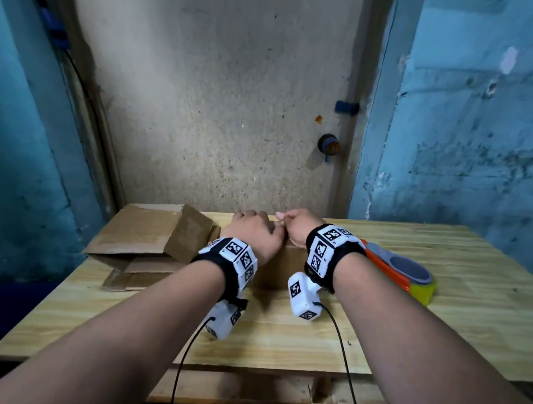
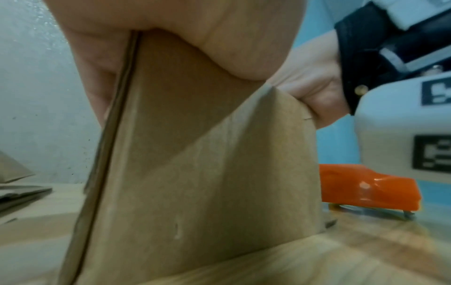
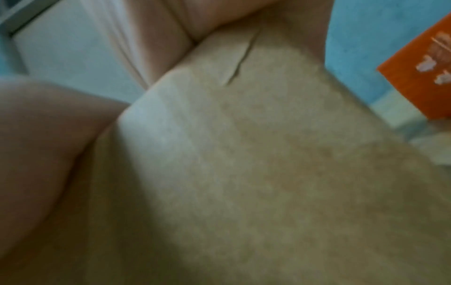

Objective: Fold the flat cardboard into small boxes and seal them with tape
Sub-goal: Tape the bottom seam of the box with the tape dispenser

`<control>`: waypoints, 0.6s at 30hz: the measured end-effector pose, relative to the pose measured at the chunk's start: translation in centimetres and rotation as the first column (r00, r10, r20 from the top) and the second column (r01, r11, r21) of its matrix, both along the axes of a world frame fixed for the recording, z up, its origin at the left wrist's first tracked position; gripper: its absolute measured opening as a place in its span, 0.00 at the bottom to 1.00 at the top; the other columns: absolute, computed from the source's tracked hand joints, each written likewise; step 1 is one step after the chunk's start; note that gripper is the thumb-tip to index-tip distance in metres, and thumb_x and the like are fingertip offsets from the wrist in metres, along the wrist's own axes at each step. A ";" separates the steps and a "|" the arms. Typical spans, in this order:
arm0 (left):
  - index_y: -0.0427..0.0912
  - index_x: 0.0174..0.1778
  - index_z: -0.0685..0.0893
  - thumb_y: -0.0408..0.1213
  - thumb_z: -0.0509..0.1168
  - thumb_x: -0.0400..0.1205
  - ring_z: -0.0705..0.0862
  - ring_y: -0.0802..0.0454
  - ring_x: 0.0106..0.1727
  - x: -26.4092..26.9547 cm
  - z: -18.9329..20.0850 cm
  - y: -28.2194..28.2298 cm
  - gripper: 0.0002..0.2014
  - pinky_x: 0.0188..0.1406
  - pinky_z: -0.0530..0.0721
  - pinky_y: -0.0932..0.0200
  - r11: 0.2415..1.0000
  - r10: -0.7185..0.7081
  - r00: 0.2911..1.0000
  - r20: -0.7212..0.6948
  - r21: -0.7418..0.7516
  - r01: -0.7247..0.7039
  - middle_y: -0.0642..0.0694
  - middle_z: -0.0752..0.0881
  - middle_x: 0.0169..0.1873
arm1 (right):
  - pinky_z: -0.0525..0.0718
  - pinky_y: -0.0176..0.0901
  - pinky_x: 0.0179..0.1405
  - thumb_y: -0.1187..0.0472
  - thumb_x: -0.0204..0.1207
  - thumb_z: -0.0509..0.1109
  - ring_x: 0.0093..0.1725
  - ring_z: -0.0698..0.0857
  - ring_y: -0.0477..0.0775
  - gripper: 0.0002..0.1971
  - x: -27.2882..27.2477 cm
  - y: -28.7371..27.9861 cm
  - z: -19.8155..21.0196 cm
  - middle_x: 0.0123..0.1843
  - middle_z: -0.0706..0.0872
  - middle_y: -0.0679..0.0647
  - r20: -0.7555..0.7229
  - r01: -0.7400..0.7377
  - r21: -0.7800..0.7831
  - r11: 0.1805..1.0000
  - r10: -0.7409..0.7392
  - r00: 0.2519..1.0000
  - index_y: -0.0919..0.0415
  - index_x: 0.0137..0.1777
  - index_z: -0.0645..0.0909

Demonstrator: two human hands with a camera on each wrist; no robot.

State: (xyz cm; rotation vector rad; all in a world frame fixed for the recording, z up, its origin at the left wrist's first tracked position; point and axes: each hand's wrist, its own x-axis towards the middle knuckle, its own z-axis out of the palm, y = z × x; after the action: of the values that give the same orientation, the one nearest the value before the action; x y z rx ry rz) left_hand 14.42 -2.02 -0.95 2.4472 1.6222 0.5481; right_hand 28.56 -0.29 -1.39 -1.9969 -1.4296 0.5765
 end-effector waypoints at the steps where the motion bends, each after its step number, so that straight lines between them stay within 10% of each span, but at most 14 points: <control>1: 0.37 0.66 0.82 0.53 0.49 0.90 0.75 0.38 0.72 0.1 0.1 0.1 0.25 0.70 0.68 0.49 1.000 0.000 1.000 0.004 -0.011 0.000 0.34 0.82 0.67 | 0.79 0.42 0.55 0.47 0.91 0.66 0.56 0.87 0.59 0.19 0.2 -0.1 0.0 0.62 0.92 0.58 -0.016 -0.011 -0.005 1.000 0.011 1.000 0.61 0.60 0.90; 8: 0.46 0.49 0.85 0.69 0.58 0.79 0.85 0.38 0.53 0.1 0.1 2.6 0.28 0.49 0.81 0.52 0.988 0.048 0.986 0.158 -0.149 -0.024 0.40 0.89 0.50 | 0.79 0.37 0.37 0.43 0.81 0.77 0.42 0.86 0.49 0.19 1.2 -0.5 -0.4 0.49 0.91 0.51 -0.226 0.092 0.035 0.995 -0.082 0.971 0.59 0.60 0.90; 13: 0.43 0.40 0.84 0.61 0.64 0.85 0.86 0.41 0.48 -0.2 -0.3 4.8 0.22 0.43 0.77 0.56 0.960 0.093 0.950 0.297 -0.281 -0.006 0.41 0.89 0.42 | 0.84 0.37 0.43 0.42 0.76 0.82 0.41 0.89 0.45 0.19 1.2 -1.3 -0.6 0.41 0.91 0.45 -0.336 0.126 0.042 0.991 -0.104 0.936 0.55 0.57 0.91; 16: 0.37 0.66 0.85 0.51 0.55 0.92 0.83 0.38 0.68 0.1 0.2 6.0 0.22 0.62 0.77 0.53 0.922 0.160 0.948 0.274 -0.384 -0.044 0.34 0.85 0.69 | 0.86 0.38 0.47 0.38 0.70 0.85 0.44 0.91 0.49 0.19 1.2 -1.7 -0.6 0.42 0.94 0.48 -0.383 0.133 0.028 0.991 -0.113 0.917 0.49 0.54 0.93; 18: 0.34 0.84 0.69 0.53 0.41 0.94 0.68 0.38 0.84 0.3 0.5 6.7 0.31 0.79 0.65 0.51 0.897 0.208 0.962 0.174 -0.426 -0.117 0.33 0.69 0.83 | 0.87 0.40 0.51 0.34 0.64 0.86 0.45 0.91 0.50 0.25 1.0 -1.6 -0.7 0.47 0.95 0.49 -0.401 0.155 0.027 0.988 -0.131 0.907 0.49 0.55 0.94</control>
State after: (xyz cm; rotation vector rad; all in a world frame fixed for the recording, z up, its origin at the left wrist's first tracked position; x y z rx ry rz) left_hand 14.72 4.65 -0.40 1.8914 1.6619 0.4213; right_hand 29.59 -1.89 -2.07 -1.7903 -1.0315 0.8120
